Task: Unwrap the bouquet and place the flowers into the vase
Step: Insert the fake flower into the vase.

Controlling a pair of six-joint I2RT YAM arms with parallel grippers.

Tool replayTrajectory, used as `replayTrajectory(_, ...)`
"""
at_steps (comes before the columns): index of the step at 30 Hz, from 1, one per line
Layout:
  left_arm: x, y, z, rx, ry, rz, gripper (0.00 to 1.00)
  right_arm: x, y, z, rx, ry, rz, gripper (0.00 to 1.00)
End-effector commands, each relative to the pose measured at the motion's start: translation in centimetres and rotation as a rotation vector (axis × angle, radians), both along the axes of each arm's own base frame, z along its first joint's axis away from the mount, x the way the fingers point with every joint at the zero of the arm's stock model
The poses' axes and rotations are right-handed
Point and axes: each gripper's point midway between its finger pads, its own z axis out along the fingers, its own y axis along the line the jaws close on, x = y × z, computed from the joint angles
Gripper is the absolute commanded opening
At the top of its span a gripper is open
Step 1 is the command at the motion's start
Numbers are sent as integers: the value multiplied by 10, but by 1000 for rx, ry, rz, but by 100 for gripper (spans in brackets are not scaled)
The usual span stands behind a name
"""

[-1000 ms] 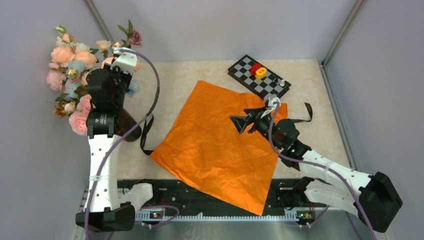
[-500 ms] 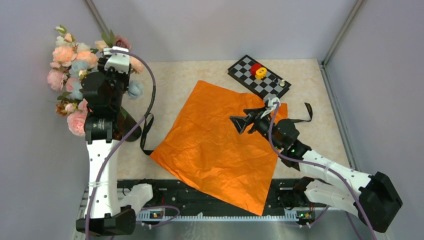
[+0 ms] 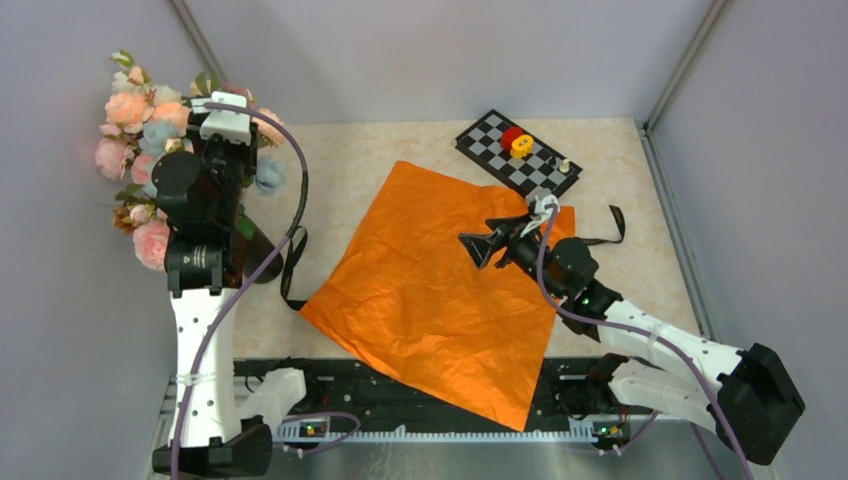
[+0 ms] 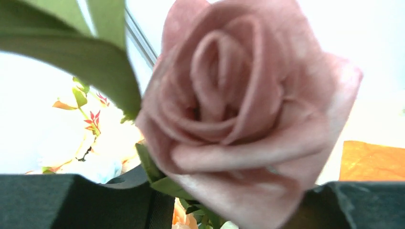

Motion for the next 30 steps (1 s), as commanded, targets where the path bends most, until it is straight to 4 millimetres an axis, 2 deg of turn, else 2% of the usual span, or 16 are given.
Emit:
replayTrajectory(1,-5,-3,23,-6,-91,-20,41,3,4,24,40,-41,12,79)
replayTrajectory(4,-2,-3,16,-3,-77,-19,29,4,4,22,36,-39,13,79)
replayTrajectory(9,6,6,-13,6,-4,27,7,4,4,21,30,-39,12,79)
replayTrajectory(13,7,16,-33,13,40,78,1,4,5,20,28,-37,13,79)
replayTrajectory(22,7,24,-63,10,105,125,0,2,9,19,29,-34,40,79)
replayTrajectory(26,2,22,-53,-3,84,120,2,1,7,21,31,-34,32,79)
replayTrajectory(30,-5,21,-32,-18,37,115,6,2,5,22,33,-35,21,79)
